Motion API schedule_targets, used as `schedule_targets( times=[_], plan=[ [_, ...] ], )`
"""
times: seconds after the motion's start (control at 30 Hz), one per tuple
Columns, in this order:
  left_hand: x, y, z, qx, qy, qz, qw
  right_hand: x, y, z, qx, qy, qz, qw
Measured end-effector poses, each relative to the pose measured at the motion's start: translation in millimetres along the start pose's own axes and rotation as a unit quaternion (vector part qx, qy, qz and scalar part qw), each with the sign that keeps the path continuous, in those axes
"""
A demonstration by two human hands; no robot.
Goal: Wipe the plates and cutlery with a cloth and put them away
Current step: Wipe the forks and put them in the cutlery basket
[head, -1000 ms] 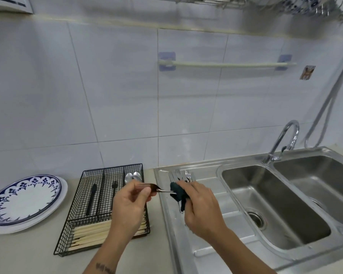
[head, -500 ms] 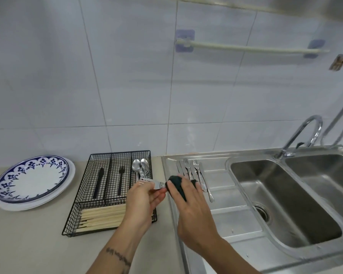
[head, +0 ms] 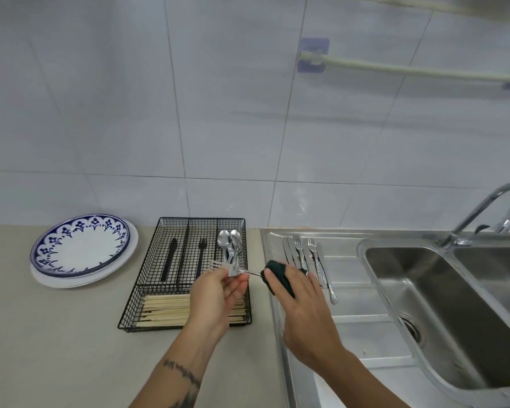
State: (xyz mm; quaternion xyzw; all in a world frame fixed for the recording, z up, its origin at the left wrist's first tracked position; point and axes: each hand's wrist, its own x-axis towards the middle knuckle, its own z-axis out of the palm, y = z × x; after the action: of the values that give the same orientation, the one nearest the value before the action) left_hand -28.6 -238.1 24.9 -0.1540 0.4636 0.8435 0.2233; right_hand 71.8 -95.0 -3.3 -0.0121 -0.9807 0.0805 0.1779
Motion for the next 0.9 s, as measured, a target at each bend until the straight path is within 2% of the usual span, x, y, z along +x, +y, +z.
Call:
schedule_targets(
  times=[0.33, 0.47, 0.6, 0.67, 0.73, 0.9],
  plan=[
    [15, -3, -14, 0.027, -0.029, -0.039, 0.998, 24, -27, 15, 0.018, -0.024, -0.002, 1.0],
    [28, 0, -23, 0.017, 0.028, -0.024, 0.999, 25, -28, 26, 0.02, -0.047, -0.026, 0.998],
    [58, 23, -29, -0.013, 0.104, 0.011, 0.994, 26, -12, 32, 0.033, -0.059, -0.001, 0.998],
    [79, 41, -31, 0.034, 0.127, 0.039, 0.99, 27, -4, 31, 0.036, -0.048, 0.017, 0.998],
    [103, 57, -30, 0.128, 0.141, 0.065, 0.98, 29, 4, 31, 0.041, -0.035, 0.03, 0.998],
    [144, 78, -20, 0.326, 0.13, 0.098, 0.931, 16, 24, 34, 0.089, -0.01, 0.074, 0.993]
  ],
)
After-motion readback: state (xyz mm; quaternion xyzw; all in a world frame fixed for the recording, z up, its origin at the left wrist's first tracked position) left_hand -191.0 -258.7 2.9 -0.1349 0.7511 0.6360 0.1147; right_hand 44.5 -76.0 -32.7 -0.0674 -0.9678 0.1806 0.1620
